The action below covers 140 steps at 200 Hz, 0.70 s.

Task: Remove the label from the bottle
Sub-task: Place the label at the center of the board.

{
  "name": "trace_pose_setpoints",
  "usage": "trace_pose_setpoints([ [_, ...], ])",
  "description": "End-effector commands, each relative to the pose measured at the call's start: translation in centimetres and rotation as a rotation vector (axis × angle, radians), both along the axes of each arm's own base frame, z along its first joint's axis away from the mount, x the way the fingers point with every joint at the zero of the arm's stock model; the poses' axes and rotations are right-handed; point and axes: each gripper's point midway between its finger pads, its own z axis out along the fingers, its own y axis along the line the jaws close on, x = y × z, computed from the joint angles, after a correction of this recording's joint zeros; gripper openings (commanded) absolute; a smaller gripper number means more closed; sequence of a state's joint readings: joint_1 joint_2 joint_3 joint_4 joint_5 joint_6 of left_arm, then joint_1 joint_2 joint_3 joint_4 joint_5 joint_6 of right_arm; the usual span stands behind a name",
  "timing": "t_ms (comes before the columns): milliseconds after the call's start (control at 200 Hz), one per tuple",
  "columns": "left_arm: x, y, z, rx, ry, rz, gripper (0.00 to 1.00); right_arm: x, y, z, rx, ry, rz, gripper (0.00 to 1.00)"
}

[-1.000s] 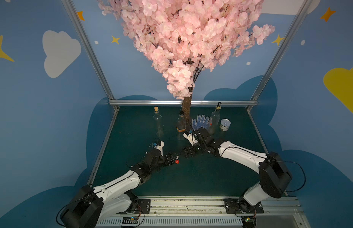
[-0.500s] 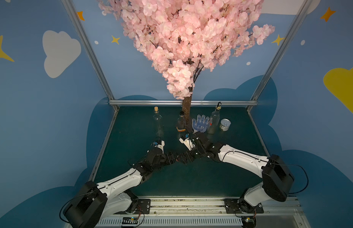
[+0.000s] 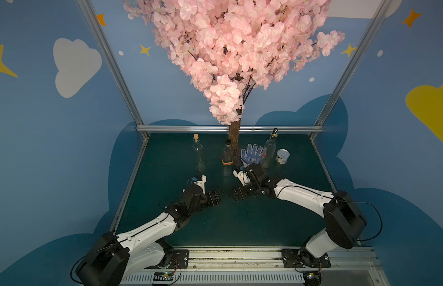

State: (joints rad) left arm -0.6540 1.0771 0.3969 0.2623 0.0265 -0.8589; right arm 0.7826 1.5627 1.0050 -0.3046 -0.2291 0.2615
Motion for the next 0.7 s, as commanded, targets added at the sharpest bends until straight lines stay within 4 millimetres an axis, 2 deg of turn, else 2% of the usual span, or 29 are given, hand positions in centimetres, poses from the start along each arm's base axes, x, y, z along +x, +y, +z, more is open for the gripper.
trace_pose_setpoints([
  [0, 0.2, -0.4, 0.7, 0.014, -0.027, -0.023, 0.77, -1.2, -0.3, 1.9, 0.022, -0.026, 0.041, 0.91],
  [120, 0.7, -0.4, 2.8, 0.062, -0.093, -0.036, 0.77, -0.6, -1.2, 2.4, 0.008, -0.07, 0.004, 0.93],
  [310, 2.5, -0.8, 7.6, 0.137, -0.261, -0.056, 0.79, 0.7, -2.5, 3.7, -0.026, -0.141, -0.061, 0.93],
  [516, 5.9, -1.9, 12.3, 0.22, -0.45, -0.04, 0.82, 1.6, -4.0, 4.6, -0.034, -0.184, -0.107, 0.93],
  [696, 9.6, -3.9, 13.9, 0.305, -0.547, -0.041, 0.83, 1.7, -5.0, 4.9, -0.014, -0.183, -0.128, 0.93],
])
